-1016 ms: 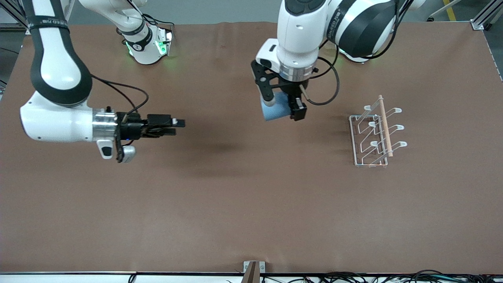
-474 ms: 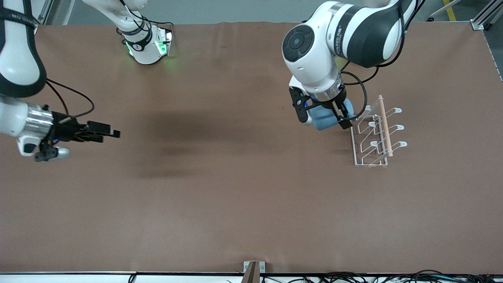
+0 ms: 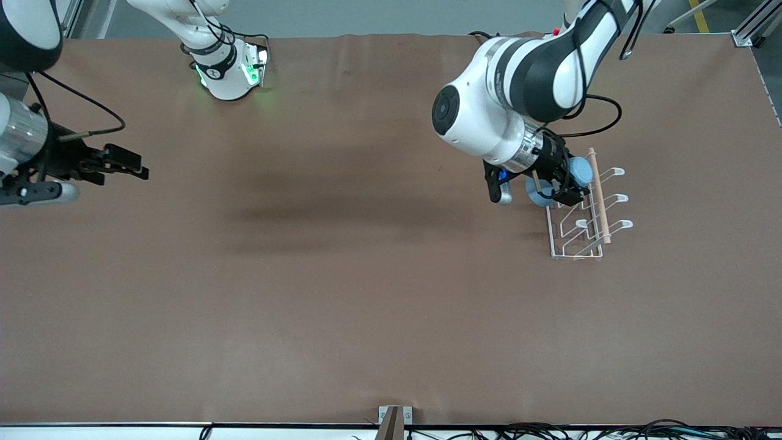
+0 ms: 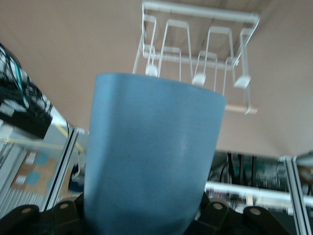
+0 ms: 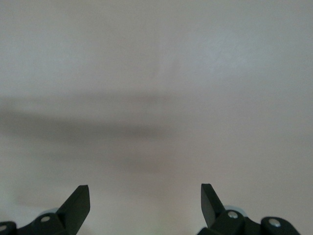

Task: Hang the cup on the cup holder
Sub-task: 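Move the cup with the left gripper onto a rack hook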

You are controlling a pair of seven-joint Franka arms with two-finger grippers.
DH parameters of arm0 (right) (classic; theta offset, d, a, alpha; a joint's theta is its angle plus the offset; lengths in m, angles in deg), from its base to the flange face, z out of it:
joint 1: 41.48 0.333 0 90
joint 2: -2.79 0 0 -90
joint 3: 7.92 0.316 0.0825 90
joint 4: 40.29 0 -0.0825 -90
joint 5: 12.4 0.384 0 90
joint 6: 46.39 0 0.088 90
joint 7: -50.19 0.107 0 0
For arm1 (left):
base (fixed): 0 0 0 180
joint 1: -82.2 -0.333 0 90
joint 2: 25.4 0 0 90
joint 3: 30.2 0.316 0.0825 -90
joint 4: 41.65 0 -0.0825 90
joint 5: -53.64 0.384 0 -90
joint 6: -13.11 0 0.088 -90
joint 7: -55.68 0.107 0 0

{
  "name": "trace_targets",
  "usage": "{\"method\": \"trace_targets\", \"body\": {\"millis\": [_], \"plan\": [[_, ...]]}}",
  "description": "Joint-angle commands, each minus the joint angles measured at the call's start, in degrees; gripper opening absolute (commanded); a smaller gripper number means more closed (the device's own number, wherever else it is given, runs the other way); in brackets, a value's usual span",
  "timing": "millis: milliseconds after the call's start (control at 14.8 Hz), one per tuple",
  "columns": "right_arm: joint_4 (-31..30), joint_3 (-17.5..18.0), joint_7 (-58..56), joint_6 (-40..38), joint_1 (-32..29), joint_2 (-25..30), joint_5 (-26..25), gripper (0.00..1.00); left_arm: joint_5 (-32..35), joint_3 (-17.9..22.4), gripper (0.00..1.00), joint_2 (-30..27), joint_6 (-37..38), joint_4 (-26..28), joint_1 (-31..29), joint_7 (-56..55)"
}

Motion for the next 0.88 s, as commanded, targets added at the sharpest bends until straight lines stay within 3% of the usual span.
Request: {"method": "trace_targets", "body": {"millis": [0, 271, 474, 677, 813], "plan": [[7.13, 0.08, 1.38, -2.60, 0.06, -0.84, -2.71, 1.00, 4.51, -0.15, 0.48, 0.90, 1.31, 2.70, -1.00, 0.10], [11.88, -0.10, 1.30, -4.54, -0.99, -1.11, -2.89, 1.00, 13.03, -0.14, 0.48, 4.76, 2.18, 5.86, -1.80, -3.14], [13.73, -0.62, 1.21, -5.67, -1.53, -1.02, -3.06, 1.00, 14.80, -0.06, 0.48, 5.82, 2.36, 6.84, -2.15, -8.68], [15.14, -0.54, 1.47, -8.75, -1.00, -0.15, -7.71, 1.00, 17.26, -0.06, 0.48, 7.23, 3.59, 7.37, -3.29, -9.75], [14.71, -0.89, 1.82, -11.91, -0.82, 1.61, -7.90, 1.00, 17.88, -0.06, 0.48, 7.93, 3.59, 7.72, -4.17, -9.93]]}}
